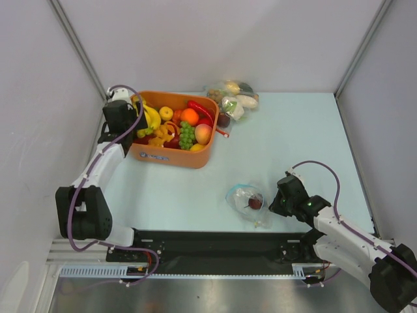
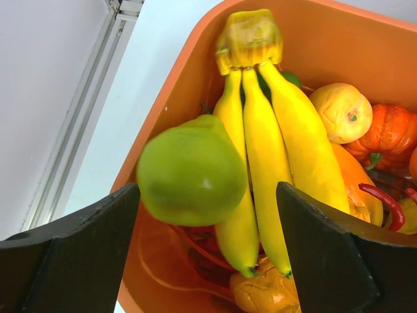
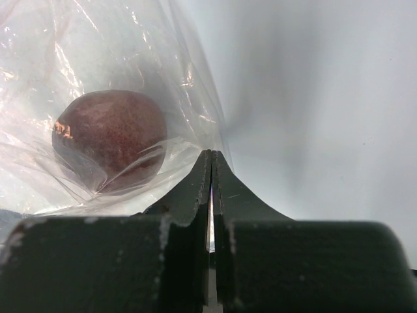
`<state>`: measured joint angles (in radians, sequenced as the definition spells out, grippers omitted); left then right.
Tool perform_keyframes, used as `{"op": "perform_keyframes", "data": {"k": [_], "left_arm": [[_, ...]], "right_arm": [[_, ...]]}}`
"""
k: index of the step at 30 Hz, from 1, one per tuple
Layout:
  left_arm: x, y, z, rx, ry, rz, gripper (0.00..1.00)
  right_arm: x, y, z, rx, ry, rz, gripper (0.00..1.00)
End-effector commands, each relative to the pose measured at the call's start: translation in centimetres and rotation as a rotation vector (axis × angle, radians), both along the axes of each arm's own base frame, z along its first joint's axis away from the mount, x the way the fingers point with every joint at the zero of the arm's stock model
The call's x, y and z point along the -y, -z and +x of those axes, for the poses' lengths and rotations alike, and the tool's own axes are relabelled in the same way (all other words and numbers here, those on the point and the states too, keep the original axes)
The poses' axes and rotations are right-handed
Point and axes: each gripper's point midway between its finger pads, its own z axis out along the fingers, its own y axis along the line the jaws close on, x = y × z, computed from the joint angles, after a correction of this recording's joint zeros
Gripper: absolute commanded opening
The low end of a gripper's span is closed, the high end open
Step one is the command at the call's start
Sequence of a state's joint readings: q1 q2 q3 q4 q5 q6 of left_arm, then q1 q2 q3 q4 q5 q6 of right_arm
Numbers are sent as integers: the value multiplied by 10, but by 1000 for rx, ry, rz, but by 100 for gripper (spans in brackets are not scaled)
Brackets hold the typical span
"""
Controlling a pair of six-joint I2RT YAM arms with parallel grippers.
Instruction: Open the zip-top bag and remove the fake food
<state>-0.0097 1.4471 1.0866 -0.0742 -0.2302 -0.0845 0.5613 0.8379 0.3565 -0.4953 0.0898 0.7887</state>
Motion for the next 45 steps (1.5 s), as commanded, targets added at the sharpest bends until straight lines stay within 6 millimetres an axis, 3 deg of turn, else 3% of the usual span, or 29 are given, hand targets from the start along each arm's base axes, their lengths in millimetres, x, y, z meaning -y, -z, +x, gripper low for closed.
{"op": "perform_keyframes", "data": {"k": [1,6,7,10,11,13,14,16,17,19,20,22,23,25,26,29,31,32,34,40,45], "left_arm": [[-7,-45,-1,102,-18,24,90],[1,-62,-9,137,-5,28,90],[4,-73,-13,164,-1,30,90],[29,-97,-21,219,60,41,89],[50,-105,-23,235,113,39,88],[73,-115,-29,255,172,47,88],[101,-120,-36,263,245,47,87],[134,-120,-45,260,340,37,85],[164,-119,-54,257,424,24,83],[199,-111,-67,234,533,1,78],[227,-107,-80,226,605,-20,77],[256,-100,-95,203,684,-43,71],[281,-94,-112,188,759,-72,70],[308,-87,-130,169,842,-116,65],[330,-79,-149,139,920,-162,64],[369,-63,-186,87,1052,-234,62],[386,-54,-200,74,1108,-254,63],[395,-41,-217,42,1168,-250,63],[405,-21,-229,-26,1220,-235,63],[420,3,-259,-106,1324,-227,59],[420,27,-269,-174,1321,-252,56]], "right_arm": [[-5,-10,10,40,-2,19,0],[-5,-11,9,42,-1,21,0],[-4,-12,9,42,-1,18,0],[-3,-13,8,45,-1,13,0],[-3,-13,9,48,0,14,0],[-3,-14,9,49,-2,12,0],[-2,-14,9,49,-1,11,0],[-3,-14,9,51,-1,12,0],[-3,-14,9,51,-1,12,0],[-4,-14,10,53,-4,14,0],[-4,-14,10,52,-5,12,0],[-4,-14,11,51,-6,13,0],[-5,-14,11,48,-6,15,0],[-5,-14,11,50,-9,15,0],[-5,-14,11,49,-8,14,0],[-5,-14,11,50,-9,14,0],[-5,-14,11,48,-10,15,0],[-5,-14,11,50,-11,15,0],[-5,-14,11,51,-10,16,0],[-4,-13,8,46,-8,17,0],[-4,-14,7,47,-12,18,0]]}}
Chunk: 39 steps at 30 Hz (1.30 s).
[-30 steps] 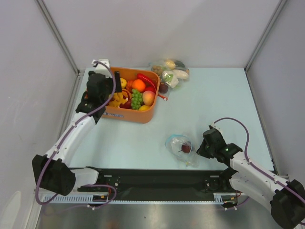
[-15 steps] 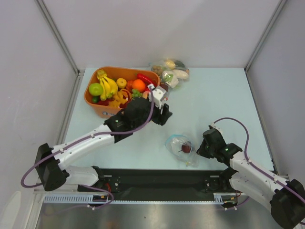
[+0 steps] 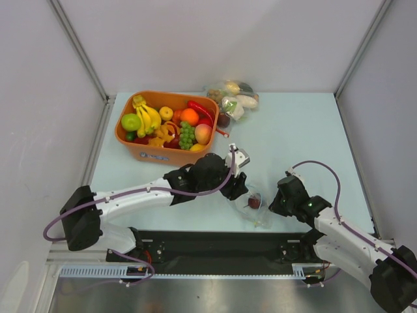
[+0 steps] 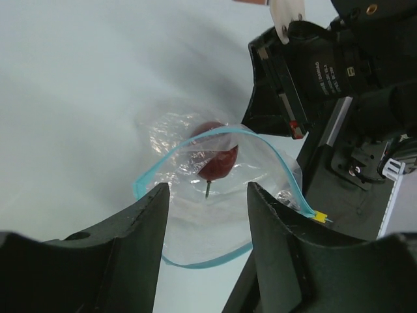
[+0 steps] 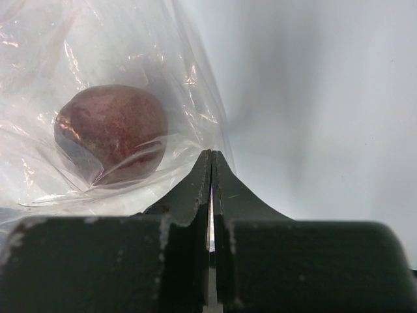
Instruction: Open the zip-top bag and remove the fake food
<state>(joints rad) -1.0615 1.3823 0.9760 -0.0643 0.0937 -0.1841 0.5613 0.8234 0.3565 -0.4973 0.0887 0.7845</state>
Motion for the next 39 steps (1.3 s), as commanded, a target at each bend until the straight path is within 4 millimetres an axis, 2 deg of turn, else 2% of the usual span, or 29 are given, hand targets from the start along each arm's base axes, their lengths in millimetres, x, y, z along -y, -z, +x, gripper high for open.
{"op": "perform_keyframes", "data": {"k": [1,8,18,27,39], "left_arm": [[8,10,-14,-54,36,-28,56],[21,39,-28,-121,51,-18,56],[34,81,-18,-153,23,56,60],[50,93,-17,-179,26,11,78],[60,120,-16,-229,8,3,82]], "right_arm": [[-3,-11,7,35,-9,10,0],[-4,-11,6,32,-10,11,0],[-5,-14,7,34,-16,16,0],[-7,-13,8,33,-21,25,0],[-17,-14,9,36,-57,56,0]]}}
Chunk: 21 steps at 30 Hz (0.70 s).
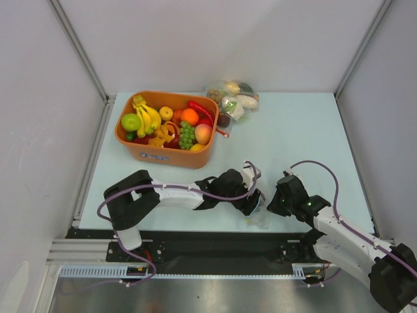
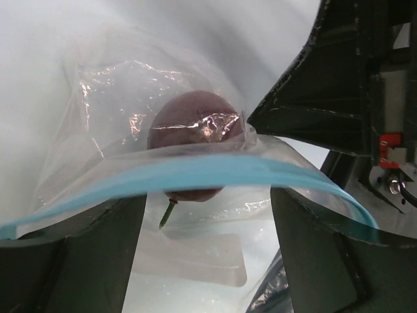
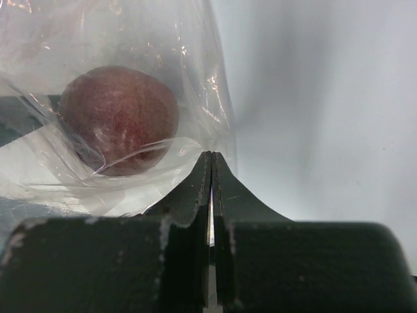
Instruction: Open the zip-top bag and remove the fake food
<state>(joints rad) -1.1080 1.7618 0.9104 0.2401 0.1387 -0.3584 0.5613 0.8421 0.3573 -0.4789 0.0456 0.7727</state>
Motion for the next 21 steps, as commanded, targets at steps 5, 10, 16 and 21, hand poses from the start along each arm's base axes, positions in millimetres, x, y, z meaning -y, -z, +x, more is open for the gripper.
{"op": "perform_keyframes", "data": {"k": [5,10,16,21], "left_arm": [[21,-6,1,-4,8,-84,82],[27,-1,-2,-23,22,-106,84],[30,5,-3,-35,30,-112,78],[28,11,-5,-50,31,-87,39]], "right_arm": [[-14,-13,11,50,-43,46,0],[-24,-14,9,48,-92,86,0],[-30,-14,8,51,-128,102,0],[-26,-14,9,54,-106,85,0]]}}
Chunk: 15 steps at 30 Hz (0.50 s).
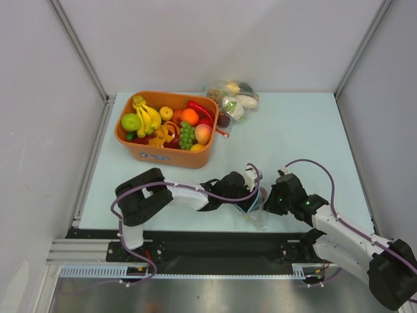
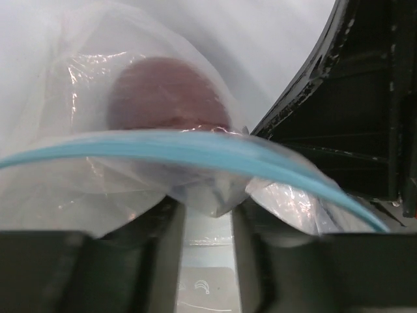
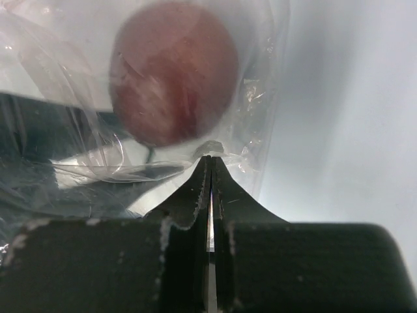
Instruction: Open the zip-top bag and remove the fake food
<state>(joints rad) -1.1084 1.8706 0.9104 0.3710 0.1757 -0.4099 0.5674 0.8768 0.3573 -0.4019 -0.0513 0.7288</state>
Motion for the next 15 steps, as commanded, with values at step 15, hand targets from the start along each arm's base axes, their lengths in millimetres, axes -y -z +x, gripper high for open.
{"op": "perform_keyframes", "data": {"k": [15], "left_arm": [[-1,-23,-5,23,18,-30,0]], "right_arm": [[10,-11,11,54,60,-30,0]]}}
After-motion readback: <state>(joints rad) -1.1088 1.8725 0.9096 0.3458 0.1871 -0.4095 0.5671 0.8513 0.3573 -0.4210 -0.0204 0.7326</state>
